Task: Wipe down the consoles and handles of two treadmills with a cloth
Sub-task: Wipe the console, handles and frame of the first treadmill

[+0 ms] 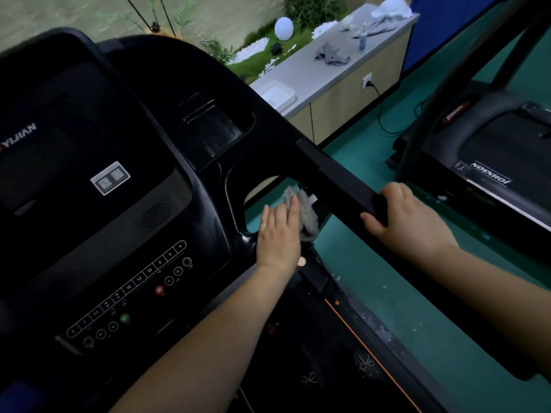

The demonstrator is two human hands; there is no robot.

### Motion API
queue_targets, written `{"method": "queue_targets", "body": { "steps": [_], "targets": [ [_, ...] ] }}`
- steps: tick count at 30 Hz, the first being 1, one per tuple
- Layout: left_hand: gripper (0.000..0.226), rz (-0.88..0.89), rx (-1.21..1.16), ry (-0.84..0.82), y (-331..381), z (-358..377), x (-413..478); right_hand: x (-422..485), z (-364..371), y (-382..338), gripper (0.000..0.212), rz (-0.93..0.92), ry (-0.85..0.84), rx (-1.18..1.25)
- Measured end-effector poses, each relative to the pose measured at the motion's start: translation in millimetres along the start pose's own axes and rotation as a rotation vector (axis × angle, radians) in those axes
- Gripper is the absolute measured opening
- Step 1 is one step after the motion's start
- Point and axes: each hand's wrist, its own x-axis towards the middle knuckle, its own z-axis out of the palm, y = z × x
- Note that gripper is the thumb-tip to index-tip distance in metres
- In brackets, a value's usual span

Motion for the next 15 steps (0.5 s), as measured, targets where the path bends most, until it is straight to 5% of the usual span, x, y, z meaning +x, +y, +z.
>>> {"method": "queue_targets", "body": {
  "steps": [6, 11, 15],
  "targets": [
    [0.069, -0.140, -0.319, 0.006, -21.1, -32.1, -74.1, -0.6, -0.9, -0.4, 0.038, 0.006, -0.009, 0.014],
    [0.031, -0.801, -0.768, -0.012, -19.3, -49.9, -136.8, 0.6, 1.9, 1.6, 0.039, -0.005, -0.011, 0.017],
    [0.039, -1.317, -0.901, 0.026, -41.5, -39.6, -129.9, 1.5, 3.3, 2.9, 0.039, -0.020, -0.011, 0.016]
  ]
}}
